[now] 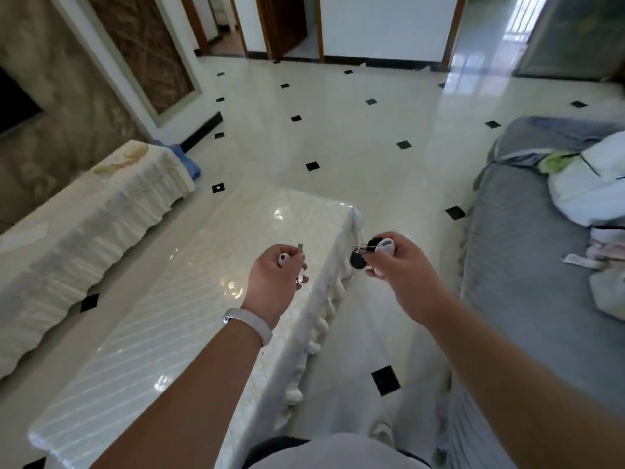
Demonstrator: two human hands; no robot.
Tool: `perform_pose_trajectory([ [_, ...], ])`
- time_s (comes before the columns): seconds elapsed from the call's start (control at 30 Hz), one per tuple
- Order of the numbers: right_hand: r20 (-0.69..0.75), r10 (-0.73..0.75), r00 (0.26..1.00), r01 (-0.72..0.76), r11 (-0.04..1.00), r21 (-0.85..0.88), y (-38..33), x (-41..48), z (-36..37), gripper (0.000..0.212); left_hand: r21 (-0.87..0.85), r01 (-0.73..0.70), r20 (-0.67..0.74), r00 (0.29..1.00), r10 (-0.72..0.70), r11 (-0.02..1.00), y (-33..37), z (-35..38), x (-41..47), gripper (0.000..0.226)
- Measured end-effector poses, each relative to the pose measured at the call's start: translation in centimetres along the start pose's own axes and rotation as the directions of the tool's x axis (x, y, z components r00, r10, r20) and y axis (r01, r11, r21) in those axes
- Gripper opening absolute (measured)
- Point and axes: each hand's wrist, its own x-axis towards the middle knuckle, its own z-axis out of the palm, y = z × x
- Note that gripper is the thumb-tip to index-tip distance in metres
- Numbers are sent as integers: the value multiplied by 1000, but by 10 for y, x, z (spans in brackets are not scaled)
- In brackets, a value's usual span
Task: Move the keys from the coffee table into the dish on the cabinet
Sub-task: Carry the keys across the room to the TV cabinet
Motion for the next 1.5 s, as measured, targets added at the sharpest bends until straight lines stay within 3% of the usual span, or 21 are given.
perform_pose_trajectory([
  [0.3,-68,-4,998,17,984,180,-20,31,-92,13,23,-55,110,993,52,998,48,95,33,7],
  [0.6,-187,66,980,-27,979,204,-26,100,-143,6,-9,-93,238,967,92,996,77,165,109,7],
  [0.97,-356,122,926,-78,988,136,-60,283,-168,13,-130,-54,340,935,96,990,133,224,298,5],
  [1.5,-395,34,918,24,990,141,-117,483,-213,12,-154,-76,366,922,128,985,202,298,488,5],
])
